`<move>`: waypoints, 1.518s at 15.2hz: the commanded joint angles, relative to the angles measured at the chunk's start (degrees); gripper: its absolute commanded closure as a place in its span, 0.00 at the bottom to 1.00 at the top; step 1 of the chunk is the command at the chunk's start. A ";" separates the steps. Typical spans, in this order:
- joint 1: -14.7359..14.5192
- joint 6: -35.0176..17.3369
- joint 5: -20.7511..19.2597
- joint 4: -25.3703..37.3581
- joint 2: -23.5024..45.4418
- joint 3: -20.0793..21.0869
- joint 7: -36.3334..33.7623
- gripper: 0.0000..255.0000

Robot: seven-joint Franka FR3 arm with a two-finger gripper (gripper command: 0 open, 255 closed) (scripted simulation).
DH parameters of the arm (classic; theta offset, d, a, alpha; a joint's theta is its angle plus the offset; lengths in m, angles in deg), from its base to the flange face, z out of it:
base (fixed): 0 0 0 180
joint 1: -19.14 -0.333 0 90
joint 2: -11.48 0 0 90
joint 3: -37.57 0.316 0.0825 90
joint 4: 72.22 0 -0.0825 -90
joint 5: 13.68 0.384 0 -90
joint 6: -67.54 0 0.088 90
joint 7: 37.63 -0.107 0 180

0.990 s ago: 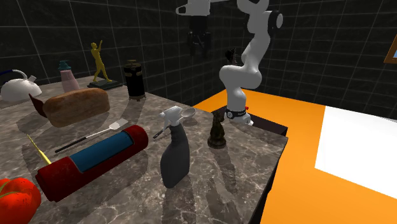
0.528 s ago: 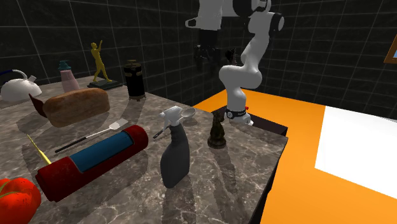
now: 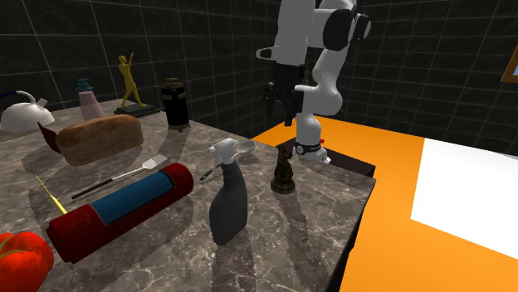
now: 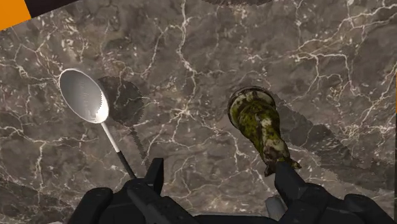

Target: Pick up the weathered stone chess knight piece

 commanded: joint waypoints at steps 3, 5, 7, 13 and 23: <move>-0.71 -8.16 0.79 -1.03 4.92 5.44 -4.90 0.00; -0.59 -12.18 0.57 -0.96 8.02 8.29 -7.52 0.00; -0.55 -13.50 0.54 -1.52 8.68 8.80 -7.96 0.00; -0.36 -19.30 0.55 -5.14 10.90 10.01 -8.81 0.00; -0.37 -19.38 0.56 -5.17 10.96 10.08 -8.88 1.00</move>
